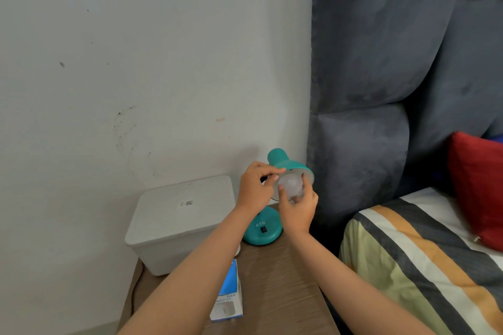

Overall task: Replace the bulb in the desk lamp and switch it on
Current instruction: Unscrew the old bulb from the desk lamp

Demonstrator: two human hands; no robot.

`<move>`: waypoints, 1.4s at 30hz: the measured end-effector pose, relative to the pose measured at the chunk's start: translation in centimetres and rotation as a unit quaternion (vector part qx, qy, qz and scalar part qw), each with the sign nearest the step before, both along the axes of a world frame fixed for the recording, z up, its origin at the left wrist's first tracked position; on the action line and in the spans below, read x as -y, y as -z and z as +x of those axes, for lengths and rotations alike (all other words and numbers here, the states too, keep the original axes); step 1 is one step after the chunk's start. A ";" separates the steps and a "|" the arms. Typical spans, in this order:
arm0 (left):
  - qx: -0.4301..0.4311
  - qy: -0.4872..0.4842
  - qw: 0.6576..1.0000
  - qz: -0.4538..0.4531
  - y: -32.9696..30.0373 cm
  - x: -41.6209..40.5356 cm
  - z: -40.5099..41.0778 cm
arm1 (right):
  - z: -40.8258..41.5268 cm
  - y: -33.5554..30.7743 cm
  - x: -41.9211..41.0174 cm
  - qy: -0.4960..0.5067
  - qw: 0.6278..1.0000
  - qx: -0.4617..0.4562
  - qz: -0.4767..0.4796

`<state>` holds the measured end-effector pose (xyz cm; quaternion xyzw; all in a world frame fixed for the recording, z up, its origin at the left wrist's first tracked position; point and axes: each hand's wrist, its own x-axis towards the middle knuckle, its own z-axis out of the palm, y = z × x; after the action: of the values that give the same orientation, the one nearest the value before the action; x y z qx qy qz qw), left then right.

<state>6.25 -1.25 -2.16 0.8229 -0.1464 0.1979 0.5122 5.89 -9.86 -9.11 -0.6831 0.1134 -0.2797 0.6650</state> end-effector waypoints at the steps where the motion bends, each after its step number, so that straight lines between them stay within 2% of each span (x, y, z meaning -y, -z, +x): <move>1: 0.000 0.000 1.000 -0.001 0.0 0.0 0.0 | 0.0 0.0 0.1 -0.002 1.000 -0.003 0.000; 5: 0.000 -0.001 1.000 0.004 0.1 0.0 0.1 | 0.0 0.1 0.2 -0.014 1.000 -0.012 0.006; 11: -0.003 0.002 1.000 0.005 0.1 -0.1 0.1 | -0.5 0.0 0.2 0.002 0.999 0.002 -0.033; 19: 0.012 -0.003 1.000 0.010 0.2 0.0 0.0 | -0.2 0.0 0.2 -0.010 1.000 -0.009 0.007; 27: 0.008 -0.002 1.000 0.019 0.1 -0.1 0.0 | 0.0 0.2 0.4 -0.010 1.000 0.002 -0.028; 31: 0.007 0.001 1.000 0.018 0.0 -0.1 -0.1 | -0.2 -0.1 0.5 0.001 1.000 -0.009 -0.015; 35: 0.008 0.001 1.000 0.017 0.0 -0.1 -0.2 | -0.4 -0.7 0.6 -0.013 0.998 -0.014 0.054; 42: 0.010 0.002 1.000 0.019 0.0 -0.2 -0.1 | -0.3 0.2 0.2 -0.019 0.999 -0.006 0.029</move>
<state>6.15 -1.04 -2.16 0.8302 -0.1568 0.2020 0.4952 5.60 -10.04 -9.27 -0.6673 0.1120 -0.2597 0.6890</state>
